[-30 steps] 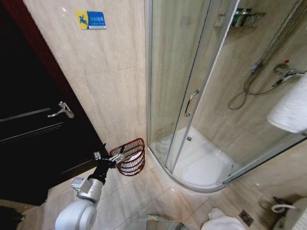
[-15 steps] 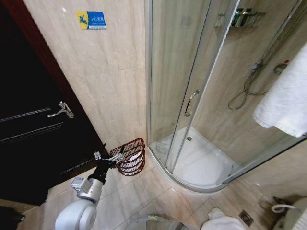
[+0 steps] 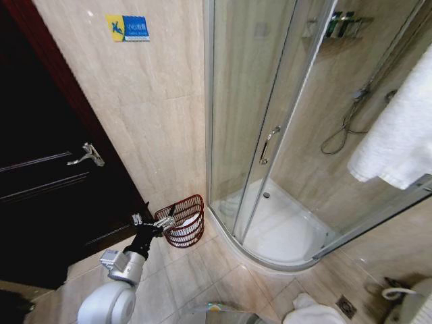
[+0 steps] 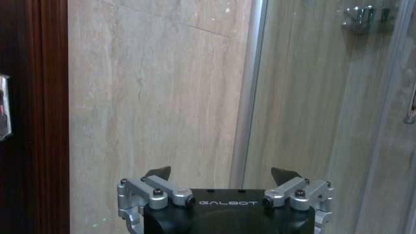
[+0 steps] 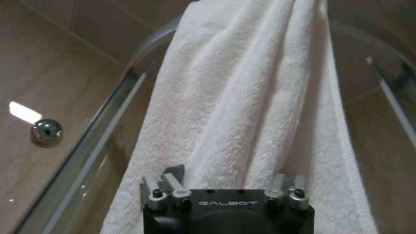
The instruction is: Discard the used towel into the hamper.
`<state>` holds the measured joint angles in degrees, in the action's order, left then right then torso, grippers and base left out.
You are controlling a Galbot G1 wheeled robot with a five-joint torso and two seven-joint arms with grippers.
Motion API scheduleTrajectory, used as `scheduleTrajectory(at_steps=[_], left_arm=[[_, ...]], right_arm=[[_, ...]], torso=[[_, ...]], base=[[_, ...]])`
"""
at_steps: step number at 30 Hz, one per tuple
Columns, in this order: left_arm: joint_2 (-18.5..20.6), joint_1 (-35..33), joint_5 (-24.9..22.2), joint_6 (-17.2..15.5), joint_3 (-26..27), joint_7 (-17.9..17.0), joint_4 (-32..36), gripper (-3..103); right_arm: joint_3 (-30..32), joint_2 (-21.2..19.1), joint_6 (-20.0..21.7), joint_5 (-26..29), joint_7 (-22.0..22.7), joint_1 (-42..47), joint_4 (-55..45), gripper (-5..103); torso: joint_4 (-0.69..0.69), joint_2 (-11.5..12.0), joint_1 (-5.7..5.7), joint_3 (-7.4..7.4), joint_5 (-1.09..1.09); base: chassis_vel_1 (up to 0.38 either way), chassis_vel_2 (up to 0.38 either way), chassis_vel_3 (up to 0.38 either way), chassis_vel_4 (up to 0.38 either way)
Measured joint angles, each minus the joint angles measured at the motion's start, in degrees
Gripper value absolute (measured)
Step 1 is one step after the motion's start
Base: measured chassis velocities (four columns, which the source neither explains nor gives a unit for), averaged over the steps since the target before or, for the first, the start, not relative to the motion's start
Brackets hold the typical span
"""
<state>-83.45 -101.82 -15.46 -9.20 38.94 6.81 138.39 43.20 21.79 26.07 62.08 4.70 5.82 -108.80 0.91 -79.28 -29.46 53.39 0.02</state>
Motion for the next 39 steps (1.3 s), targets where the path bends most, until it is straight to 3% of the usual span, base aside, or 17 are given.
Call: scheduleTrajectory(at_steps=[1,7,8,14,17,24,34,39], left_arm=[[0.0,0.0,0.0,0.0,0.0,0.0,0.0,100],[0.0,0.0,0.0,0.0,0.0,0.0,0.0,100],[0.0,0.0,0.0,0.0,0.0,0.0,0.0,100],[0.0,0.0,0.0,0.0,0.0,0.0,0.0,100],[0.0,0.0,0.0,0.0,0.0,0.0,0.0,100],[0.0,0.0,0.0,0.0,0.0,0.0,0.0,100],[0.0,0.0,0.0,0.0,0.0,0.0,0.0,100],[0.0,0.0,0.0,0.0,0.0,0.0,0.0,100]], right_arm=[[0.1,-0.1,-0.1,-0.2,-0.1,0.0,0.2,74],[0.5,-0.6,-0.2,-0.3,-0.3,0.0,0.5,46],[0.5,-0.6,-0.2,-0.3,-0.3,0.0,0.5,46],[0.7,-0.1,-0.3,-0.5,-0.3,0.4,0.3,20],[0.9,0.1,-0.4,-0.5,-0.3,0.5,0.2,12],[1.8,0.2,-1.8,-0.2,-0.8,1.3,-0.3,9],[5.7,0.0,-10.7,-1.0,-4.7,4.7,-3.4,9],[9.8,-0.2,-12.9,-2.5,-5.8,7.7,-4.7,9]], torso=[[0.00,0.0,0.00,0.00,0.00],[-0.01,0.0,0.00,0.00,-0.02],[-0.01,0.0,0.00,0.00,-0.02],[-0.01,0.0,0.00,0.00,-0.02],[0.00,0.0,0.00,0.00,-0.02],[0.00,0.0,0.00,0.00,-0.01],[0.00,0.0,0.01,0.00,-0.02],[0.00,0.0,0.01,0.00,-0.03]], base=[[0.000,0.000,0.000,0.000],[0.000,0.000,0.000,0.000],[0.000,0.000,0.000,0.000],[0.000,0.000,0.000,0.000],[0.000,0.000,0.000,0.000],[0.000,0.000,0.000,0.000],[0.000,0.000,0.000,0.000],[0.000,0.000,0.000,0.000]])
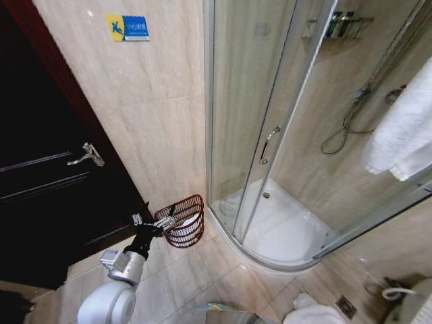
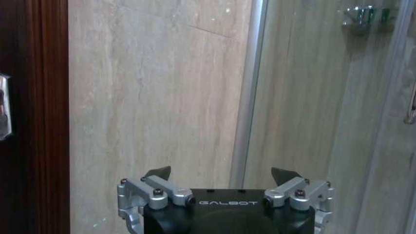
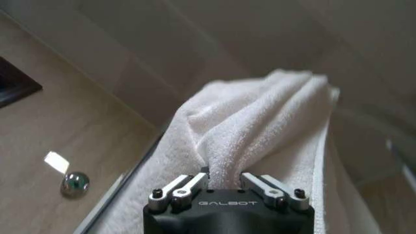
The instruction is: Discard the used towel into the hamper.
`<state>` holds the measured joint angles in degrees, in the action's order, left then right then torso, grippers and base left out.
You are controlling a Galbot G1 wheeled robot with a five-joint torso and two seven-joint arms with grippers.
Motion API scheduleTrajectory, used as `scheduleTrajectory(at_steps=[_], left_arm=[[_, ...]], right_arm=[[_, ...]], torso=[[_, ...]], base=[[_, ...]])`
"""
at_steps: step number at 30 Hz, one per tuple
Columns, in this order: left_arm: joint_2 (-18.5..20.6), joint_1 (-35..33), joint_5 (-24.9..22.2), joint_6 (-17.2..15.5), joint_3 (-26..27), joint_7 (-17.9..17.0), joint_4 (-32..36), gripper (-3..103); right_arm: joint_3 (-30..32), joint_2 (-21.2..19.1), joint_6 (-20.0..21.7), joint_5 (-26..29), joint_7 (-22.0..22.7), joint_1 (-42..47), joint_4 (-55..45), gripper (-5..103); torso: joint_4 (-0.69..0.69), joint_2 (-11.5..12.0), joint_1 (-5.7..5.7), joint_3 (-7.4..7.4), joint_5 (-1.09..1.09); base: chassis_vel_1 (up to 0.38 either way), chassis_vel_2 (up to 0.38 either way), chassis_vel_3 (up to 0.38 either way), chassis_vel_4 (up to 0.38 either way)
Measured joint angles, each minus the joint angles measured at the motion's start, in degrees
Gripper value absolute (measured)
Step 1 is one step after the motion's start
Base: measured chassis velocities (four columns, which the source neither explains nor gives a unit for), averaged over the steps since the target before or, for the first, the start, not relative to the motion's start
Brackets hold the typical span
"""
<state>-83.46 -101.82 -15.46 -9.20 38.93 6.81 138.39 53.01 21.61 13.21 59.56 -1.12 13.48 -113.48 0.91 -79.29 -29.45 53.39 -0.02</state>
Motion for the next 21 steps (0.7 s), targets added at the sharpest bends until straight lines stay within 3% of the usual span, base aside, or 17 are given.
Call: scheduleTrajectory(at_steps=[3,6,9,10,14,19,21], left_arm=[[0.0,0.0,0.0,0.0,0.0,0.0,0.0,100],[0.0,0.0,0.0,0.0,0.0,0.0,0.0,100],[0.0,0.0,0.0,0.0,0.0,0.0,0.0,100],[0.0,0.0,0.0,0.0,0.0,0.0,0.0,100],[0.0,0.0,0.0,0.0,0.0,0.0,0.0,100],[0.0,0.0,0.0,0.0,0.0,0.0,0.0,100],[0.0,0.0,0.0,0.0,0.0,0.0,0.0,100]], right_arm=[[7.2,0.6,-4.1,-0.7,-2.1,9.4,-1.0,9],[10.1,1.3,-5.5,-1.6,-2.3,13.3,-1.8,9],[21.6,3.9,-6.2,-1.7,-2.4,24.7,-4.1,9],[21.6,3.9,-6.2,-1.7,-2.4,24.7,-4.1,9],[32.7,10.0,-8.8,-1.3,-4.5,42.1,-7.6,9],[37.5,15.8,-12.2,-1.3,-7.1,51.9,-10.7,9],[39.6,21.7,-16.0,-1.9,-8.8,60.0,-13.5,9]], torso=[[-0.02,0.0,0.02,0.00,0.04],[0.01,0.0,0.01,0.00,0.02],[0.01,0.0,0.00,0.00,-0.06],[0.01,0.0,0.00,0.00,-0.06],[0.00,0.0,0.01,0.00,0.07],[-0.02,0.0,0.01,0.00,0.07],[-0.01,0.0,0.01,-0.01,-0.06]], base=[[0.000,0.000,0.000,0.000],[0.000,0.000,0.000,0.000],[0.000,0.000,0.000,0.000],[0.000,0.000,0.000,0.000],[0.000,0.000,0.000,0.000],[0.000,0.000,0.000,0.000],[0.000,0.000,0.000,0.000]])
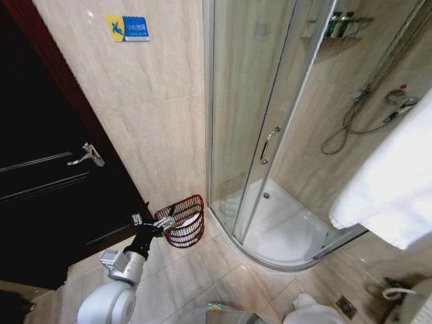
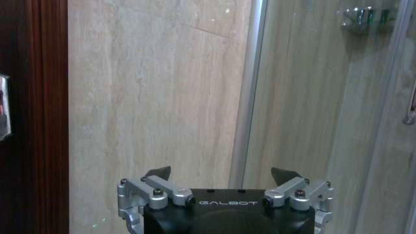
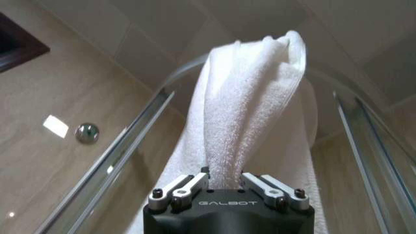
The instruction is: Discard the used towel into the hamper.
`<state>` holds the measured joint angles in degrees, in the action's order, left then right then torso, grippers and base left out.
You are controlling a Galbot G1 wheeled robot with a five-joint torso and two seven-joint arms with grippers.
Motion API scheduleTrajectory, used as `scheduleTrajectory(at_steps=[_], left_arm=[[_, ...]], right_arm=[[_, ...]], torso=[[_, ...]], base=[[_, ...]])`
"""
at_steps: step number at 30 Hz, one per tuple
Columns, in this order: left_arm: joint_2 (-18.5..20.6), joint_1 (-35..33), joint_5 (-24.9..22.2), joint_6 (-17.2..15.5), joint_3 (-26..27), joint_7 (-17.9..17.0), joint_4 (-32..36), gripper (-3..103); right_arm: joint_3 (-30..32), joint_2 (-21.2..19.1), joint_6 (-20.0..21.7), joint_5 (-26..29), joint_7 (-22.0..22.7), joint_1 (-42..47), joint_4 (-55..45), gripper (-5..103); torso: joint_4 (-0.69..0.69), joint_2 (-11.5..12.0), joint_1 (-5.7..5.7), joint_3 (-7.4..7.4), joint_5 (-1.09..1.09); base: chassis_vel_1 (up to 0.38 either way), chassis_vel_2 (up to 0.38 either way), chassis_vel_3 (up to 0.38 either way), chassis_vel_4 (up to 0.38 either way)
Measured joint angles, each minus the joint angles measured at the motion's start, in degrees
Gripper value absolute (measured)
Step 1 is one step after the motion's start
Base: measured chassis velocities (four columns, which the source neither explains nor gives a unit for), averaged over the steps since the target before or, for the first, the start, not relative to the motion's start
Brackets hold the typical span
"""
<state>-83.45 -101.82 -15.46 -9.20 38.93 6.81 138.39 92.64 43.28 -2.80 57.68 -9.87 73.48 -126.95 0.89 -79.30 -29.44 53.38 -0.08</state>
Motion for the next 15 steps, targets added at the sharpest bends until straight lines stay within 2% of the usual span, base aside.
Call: scheduleTrajectory(at_steps=[1,3,5,6,9,15], left_arm=[[0.0,0.0,0.0,0.0,0.0,0.0,0.0,100],[0.0,0.0,0.0,0.0,0.0,0.0,0.0,100],[0.0,0.0,0.0,0.0,0.0,0.0,0.0,100],[0.0,0.0,0.0,0.0,0.0,0.0,0.0,100],[0.0,0.0,0.0,0.0,0.0,0.0,0.0,100],[0.0,0.0,0.0,0.0,0.0,0.0,0.0,100]], right_arm=[[0.0,0.0,0.0,0.0,0.0,0.0,0.0,9],[-0.3,4.6,-2.9,-1.3,-1.9,4.4,-1.2,9],[-1.4,8.0,-5.0,-2.7,-3.1,6.7,-1.5,9],[-1.4,8.0,-5.0,-2.7,-3.1,6.7,-1.5,9],[-4.3,11.9,-7.8,-4.9,-4.2,8.6,-1.6,9],[-9.1,15.4,-11.2,-9.4,-6.2,9.5,-0.2,9]], torso=[[0.00,0.0,0.00,0.00,0.00],[0.00,0.0,0.00,0.00,0.12],[0.00,0.0,0.00,0.01,0.12],[0.00,0.0,0.00,0.01,0.12],[0.00,0.0,0.00,0.01,0.08],[0.01,0.0,0.00,0.01,0.04]], base=[[0.000,0.000,0.000,0.000],[0.000,0.000,0.000,0.000],[0.000,0.000,0.000,0.000],[0.000,0.000,0.000,0.000],[0.000,0.000,0.000,0.000],[0.000,0.000,0.000,0.000]])
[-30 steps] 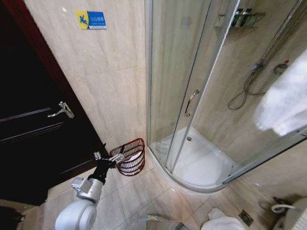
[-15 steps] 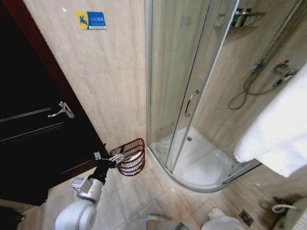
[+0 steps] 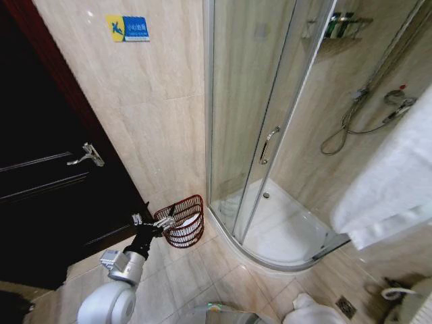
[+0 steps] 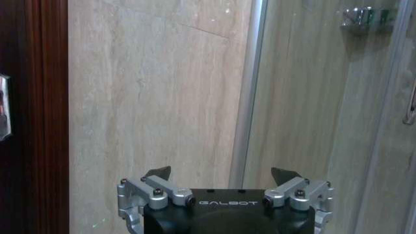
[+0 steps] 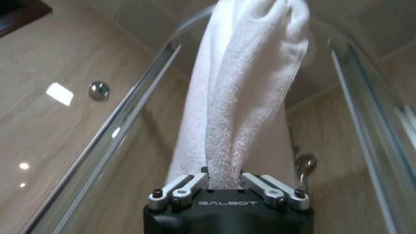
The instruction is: Discard the used towel into the hamper.
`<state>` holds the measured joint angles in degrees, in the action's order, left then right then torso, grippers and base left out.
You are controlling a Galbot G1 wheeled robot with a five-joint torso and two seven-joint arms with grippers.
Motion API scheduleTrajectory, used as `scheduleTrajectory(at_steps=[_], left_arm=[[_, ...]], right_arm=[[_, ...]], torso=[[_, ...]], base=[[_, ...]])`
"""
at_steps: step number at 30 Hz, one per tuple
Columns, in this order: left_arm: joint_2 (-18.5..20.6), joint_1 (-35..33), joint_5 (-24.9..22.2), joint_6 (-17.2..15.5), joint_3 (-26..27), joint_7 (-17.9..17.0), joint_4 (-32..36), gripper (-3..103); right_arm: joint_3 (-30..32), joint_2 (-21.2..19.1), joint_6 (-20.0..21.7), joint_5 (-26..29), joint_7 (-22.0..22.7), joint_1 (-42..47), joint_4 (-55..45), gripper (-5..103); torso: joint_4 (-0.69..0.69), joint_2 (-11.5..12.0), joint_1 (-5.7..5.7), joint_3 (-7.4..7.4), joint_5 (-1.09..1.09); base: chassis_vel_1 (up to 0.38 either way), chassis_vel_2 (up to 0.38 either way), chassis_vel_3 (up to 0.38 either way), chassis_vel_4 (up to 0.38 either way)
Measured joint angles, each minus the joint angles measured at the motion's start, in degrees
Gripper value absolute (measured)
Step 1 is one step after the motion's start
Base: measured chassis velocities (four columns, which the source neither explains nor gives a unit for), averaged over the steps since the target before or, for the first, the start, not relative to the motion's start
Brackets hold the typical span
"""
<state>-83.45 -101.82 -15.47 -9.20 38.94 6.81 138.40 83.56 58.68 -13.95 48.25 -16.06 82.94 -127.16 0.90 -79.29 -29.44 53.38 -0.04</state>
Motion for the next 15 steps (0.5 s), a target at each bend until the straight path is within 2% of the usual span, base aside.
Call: scheduleTrajectory(at_steps=[3,8,15], left_arm=[[0.0,0.0,0.0,0.0,0.0,0.0,0.0,100],[0.0,0.0,0.0,0.0,0.0,0.0,0.0,100],[0.0,0.0,0.0,0.0,0.0,0.0,0.0,100]], right_arm=[[-4.3,2.2,-3.4,-4.1,-1.3,0.6,1.7,9],[-8.2,4.5,-7.1,-7.9,-2.5,1.6,3.4,9],[-11.9,7.1,-12.7,-11.0,-3.4,3.2,3.7,9]], torso=[[0.00,0.0,-0.01,0.00,0.05],[0.00,0.0,-0.02,0.01,0.08],[0.00,0.0,-0.01,0.01,0.06]], base=[[0.000,0.000,0.000,0.000],[0.000,0.000,0.000,0.000],[0.000,0.000,0.000,0.000]])
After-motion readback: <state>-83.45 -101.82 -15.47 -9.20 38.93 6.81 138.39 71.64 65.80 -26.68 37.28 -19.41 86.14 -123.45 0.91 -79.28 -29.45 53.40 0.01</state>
